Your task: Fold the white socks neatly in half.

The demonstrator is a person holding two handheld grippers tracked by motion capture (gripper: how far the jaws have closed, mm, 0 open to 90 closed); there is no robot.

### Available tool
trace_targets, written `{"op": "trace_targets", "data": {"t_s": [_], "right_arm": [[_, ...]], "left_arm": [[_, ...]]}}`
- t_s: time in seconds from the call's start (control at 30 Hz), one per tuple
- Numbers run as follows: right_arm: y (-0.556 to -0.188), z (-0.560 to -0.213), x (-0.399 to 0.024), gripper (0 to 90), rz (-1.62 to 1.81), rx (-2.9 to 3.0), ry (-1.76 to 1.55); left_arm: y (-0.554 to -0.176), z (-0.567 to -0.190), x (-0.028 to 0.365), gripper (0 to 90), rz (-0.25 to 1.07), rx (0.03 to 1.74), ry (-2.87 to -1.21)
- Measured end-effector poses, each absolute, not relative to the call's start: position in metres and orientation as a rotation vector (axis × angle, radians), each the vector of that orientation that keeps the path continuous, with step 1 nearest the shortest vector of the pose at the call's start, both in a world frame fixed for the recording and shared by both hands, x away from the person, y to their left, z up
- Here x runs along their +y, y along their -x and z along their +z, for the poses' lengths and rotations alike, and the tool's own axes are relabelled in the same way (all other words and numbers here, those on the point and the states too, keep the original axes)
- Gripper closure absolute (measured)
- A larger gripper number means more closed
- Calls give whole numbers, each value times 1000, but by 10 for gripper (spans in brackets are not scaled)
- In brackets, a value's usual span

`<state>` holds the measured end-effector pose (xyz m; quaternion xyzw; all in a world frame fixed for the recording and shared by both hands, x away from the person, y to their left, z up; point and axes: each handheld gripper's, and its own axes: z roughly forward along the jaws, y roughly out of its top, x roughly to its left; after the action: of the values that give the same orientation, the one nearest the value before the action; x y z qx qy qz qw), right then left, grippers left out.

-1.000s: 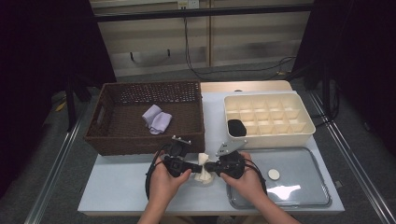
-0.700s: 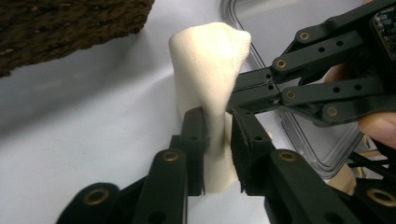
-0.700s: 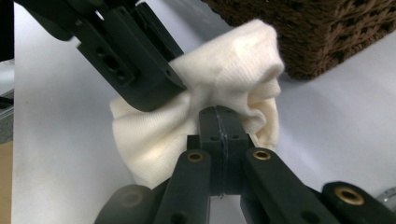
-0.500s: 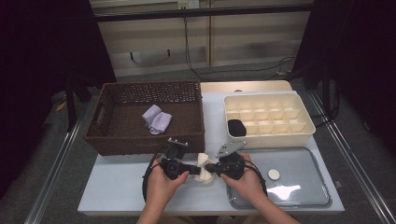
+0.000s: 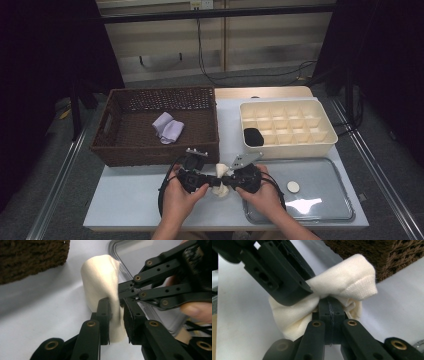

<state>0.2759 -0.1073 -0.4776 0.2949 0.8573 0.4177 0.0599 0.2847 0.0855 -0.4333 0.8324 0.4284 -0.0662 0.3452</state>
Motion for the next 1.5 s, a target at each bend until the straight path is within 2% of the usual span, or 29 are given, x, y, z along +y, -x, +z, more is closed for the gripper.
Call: {"op": "trace_targets", "data": {"t_s": [0.13,0.37,0.57,0.7,0.83,1.03,1.3,1.5], "right_arm": [[-277,-472,-117,876,1261,2575,-937],[-278,-455,-136,869,1295,2495,-975],[-276,-444,-129,868,1368,2477,-933],[-280,-453,-124,874,1298,2507,-969],[-283,-464,-124,879,1259,2524,-984],[-286,-466,-123,880,1267,2530,-979],[-285,-467,-122,882,1253,2529,-966],[-285,-467,-122,881,1244,2526,-962]], "left_arm": [[-285,-437,82,818,-191,1116,-2172],[-284,-442,69,826,-165,1109,-2222],[-287,-446,61,819,-183,1110,-2196],[-285,-447,63,807,-170,1096,-2197],[-283,-444,68,737,-173,1079,-2182],[-283,-433,81,860,-146,1092,-2164],[-284,-428,84,848,-130,1098,-2120],[-281,-441,74,857,-178,1064,-2205]]}}
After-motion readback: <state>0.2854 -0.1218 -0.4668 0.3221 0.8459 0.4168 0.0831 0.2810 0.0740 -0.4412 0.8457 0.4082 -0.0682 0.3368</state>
